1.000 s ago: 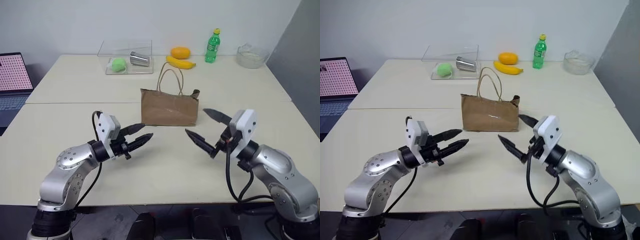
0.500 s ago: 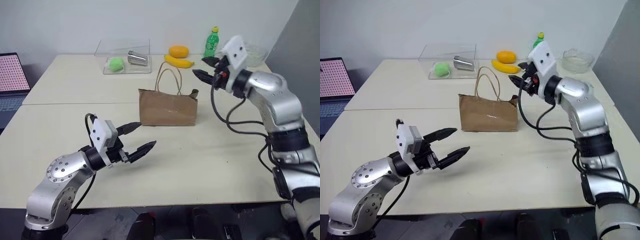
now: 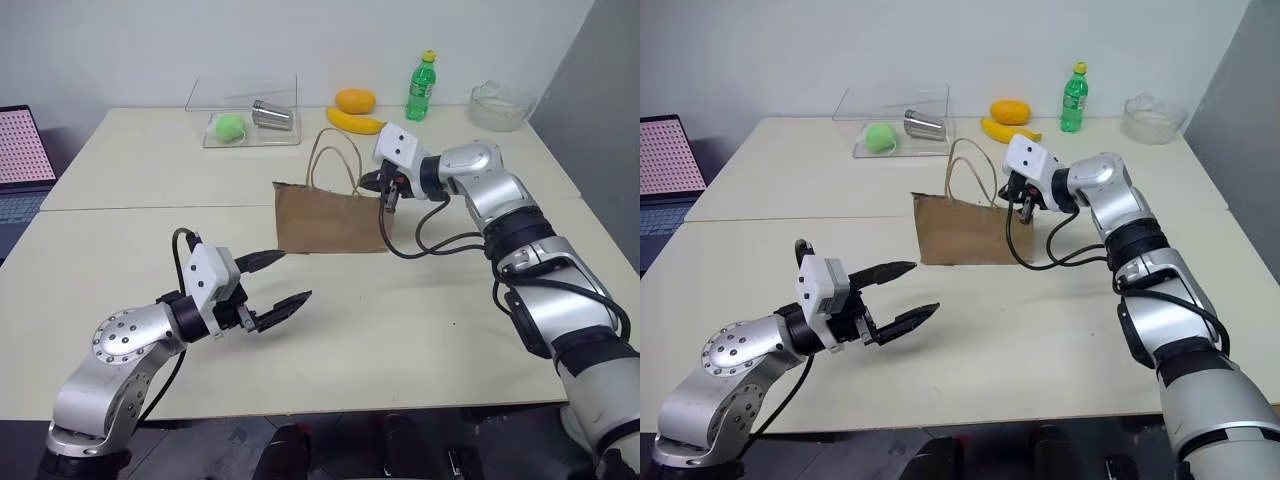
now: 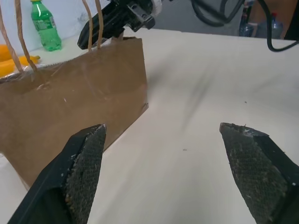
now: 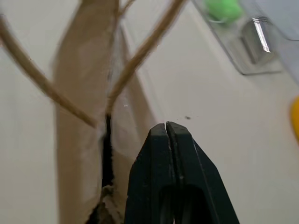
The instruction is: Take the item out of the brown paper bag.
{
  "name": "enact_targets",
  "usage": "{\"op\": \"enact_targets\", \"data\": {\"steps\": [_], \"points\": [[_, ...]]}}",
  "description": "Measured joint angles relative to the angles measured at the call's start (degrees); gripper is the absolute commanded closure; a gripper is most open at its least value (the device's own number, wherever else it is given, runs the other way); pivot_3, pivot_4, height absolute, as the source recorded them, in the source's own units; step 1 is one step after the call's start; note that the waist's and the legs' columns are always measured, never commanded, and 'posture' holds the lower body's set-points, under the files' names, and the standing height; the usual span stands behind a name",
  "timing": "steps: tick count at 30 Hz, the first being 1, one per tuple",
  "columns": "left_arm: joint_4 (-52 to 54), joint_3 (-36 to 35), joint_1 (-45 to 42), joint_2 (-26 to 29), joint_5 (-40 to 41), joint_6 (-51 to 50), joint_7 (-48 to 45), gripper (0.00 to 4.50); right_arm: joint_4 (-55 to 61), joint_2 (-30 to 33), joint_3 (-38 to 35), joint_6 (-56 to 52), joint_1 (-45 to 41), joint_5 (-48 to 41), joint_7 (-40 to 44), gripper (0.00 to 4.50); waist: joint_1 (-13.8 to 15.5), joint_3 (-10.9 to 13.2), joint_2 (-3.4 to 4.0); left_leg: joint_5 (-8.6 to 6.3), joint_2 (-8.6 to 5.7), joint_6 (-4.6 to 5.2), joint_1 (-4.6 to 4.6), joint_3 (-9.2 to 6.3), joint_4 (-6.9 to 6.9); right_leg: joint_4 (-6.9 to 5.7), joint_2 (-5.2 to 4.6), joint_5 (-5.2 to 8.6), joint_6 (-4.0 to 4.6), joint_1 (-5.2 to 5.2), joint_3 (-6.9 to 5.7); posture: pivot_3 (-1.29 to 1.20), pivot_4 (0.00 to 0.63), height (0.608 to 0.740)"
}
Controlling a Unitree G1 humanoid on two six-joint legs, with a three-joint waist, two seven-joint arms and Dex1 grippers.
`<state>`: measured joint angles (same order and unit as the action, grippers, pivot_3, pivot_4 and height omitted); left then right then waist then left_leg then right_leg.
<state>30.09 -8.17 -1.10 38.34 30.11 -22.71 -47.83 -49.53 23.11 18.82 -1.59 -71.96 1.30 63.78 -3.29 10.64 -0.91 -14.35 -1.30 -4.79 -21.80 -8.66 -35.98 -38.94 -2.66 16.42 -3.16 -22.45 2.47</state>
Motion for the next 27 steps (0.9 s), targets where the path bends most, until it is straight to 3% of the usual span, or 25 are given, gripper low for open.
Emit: {"op": "enact_targets", "data": {"steps": [9, 19, 27], "points": [[-0.1, -0.6, 3.4, 2.9, 0.7, 0.7, -4.1, 0.41, 22.0, 4.1, 0.4, -11.3, 8.7, -1.8, 11.8, 4.46, 0.0, 0.0, 0.01, 0.00, 0.03, 0.00, 0.02, -0.03, 0.00, -0.02, 0.01, 0.00, 0.00, 0.01, -0.03, 0.00, 0.150, 0.740], [4.0, -5.7, 9.4, 4.1, 3.0, 1.4, -5.6, 0.41, 43.6, 7.9, 1.1, -22.3, 19.9, -5.1, 15.1, 4.46, 0.1, 0.0, 0.01, -0.01, 0.04, -0.01, 0.01, -0.03, 0.00, 0.01, 0.00, 0.00, 0.00, 0.02, -0.03, 0.00, 0.150, 0.740], [5.2, -9.3, 17.3, 7.8, 1.4, 5.9, -11.4, 0.41, 55.5, 9.8, 0.5, -28.0, 27.4, -9.3, 13.1, 4.46, 0.2, 0.0, 0.01, -0.01, 0.03, -0.01, 0.02, -0.02, -0.01, 0.07, 0.01, 0.02, -0.01, 0.07, -0.05, 0.00, 0.150, 0.740]]}}
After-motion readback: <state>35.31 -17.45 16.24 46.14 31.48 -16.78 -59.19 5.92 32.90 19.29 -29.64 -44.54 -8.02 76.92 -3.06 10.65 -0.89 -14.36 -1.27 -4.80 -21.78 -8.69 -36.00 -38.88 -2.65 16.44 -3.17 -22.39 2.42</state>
